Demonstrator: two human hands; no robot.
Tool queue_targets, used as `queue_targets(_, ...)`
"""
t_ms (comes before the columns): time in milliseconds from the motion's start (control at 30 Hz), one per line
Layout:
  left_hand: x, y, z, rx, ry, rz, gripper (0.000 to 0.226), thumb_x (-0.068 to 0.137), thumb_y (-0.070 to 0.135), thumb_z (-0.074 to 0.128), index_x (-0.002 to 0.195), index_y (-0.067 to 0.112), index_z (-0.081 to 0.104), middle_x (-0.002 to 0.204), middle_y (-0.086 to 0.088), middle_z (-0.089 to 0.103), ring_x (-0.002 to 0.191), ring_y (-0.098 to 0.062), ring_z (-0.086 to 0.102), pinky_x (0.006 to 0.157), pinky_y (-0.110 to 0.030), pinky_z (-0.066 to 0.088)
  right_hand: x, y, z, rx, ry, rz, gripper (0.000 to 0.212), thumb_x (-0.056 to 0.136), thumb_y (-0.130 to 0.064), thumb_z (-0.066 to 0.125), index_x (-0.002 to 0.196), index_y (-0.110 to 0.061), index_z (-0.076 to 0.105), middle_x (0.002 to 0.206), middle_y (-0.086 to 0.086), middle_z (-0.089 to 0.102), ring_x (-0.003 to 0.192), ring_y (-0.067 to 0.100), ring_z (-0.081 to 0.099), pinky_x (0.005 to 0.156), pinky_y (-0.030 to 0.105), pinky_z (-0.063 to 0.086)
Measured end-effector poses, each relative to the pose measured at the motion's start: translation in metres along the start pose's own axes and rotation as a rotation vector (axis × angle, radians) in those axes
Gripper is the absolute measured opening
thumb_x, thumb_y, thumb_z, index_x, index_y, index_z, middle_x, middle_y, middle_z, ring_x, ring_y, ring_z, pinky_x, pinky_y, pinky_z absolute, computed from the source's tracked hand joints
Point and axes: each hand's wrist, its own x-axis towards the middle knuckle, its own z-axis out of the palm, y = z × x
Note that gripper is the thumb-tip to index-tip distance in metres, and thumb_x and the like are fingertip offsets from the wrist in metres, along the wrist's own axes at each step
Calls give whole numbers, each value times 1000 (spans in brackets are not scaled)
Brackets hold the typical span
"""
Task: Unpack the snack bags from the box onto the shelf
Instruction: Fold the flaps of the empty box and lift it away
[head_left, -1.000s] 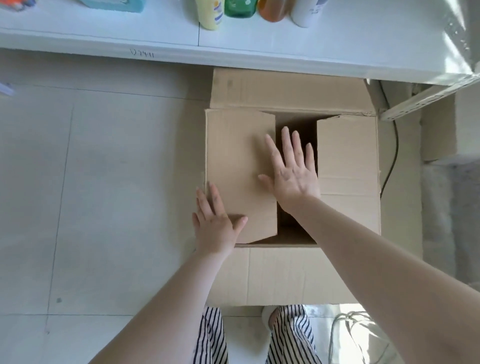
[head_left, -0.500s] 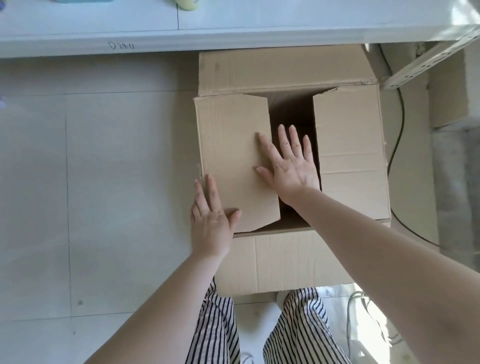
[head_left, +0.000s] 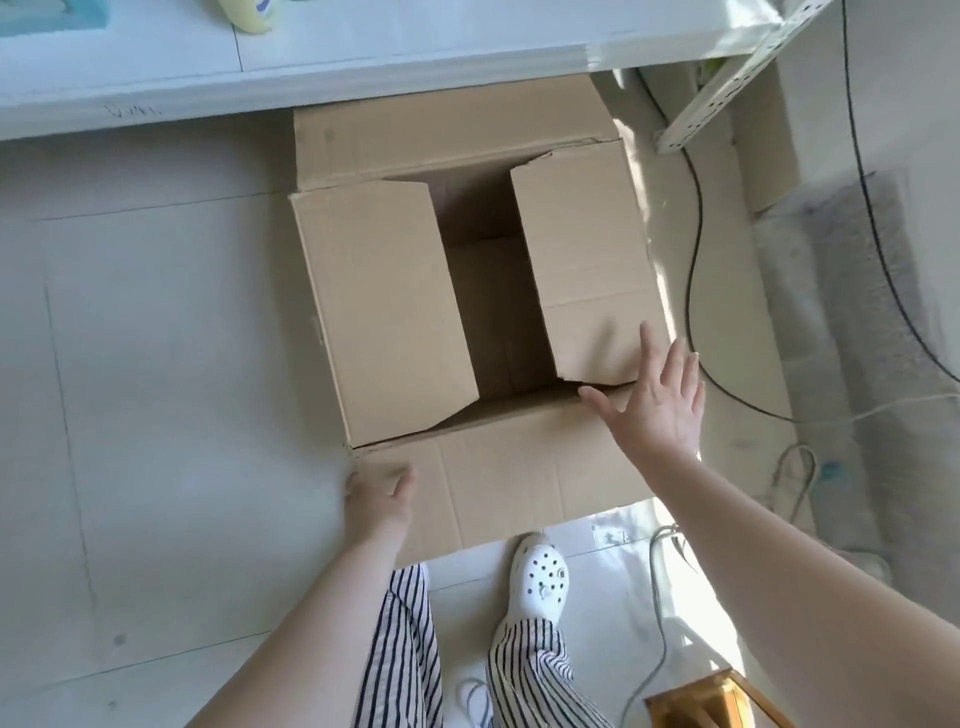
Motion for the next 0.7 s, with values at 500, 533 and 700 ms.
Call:
queue_targets(500,-49,-19,-1,-52,171,115,64,74,49,76,117,12,48,117,-7,62,104,-30,60,88,-39,49,-37,54,8,17,-31,134,124,60,-87,58,153,-35,-4,150,14,31,138,33,32,110,45,27)
queue_targets(533,-54,-19,0,-46,172,110,70,71,52,77,120,13,47,121,-7,60,107,-30,59,91,-41,49,-40,56,5,-5,-34,128,124,60,-88,58,153,-34,-3,148,14,33,136,33,34,108,44,28)
queue_targets(700,-86,-13,-7,55,170,55,95,71,55,76,142,11,30,139,-11,44,121,-34,51,93,-43,45,-54,64,-24,-77,-48,86,118,61,-89,56,153,-30,11,141,13,42,132,33,38,104,42,31)
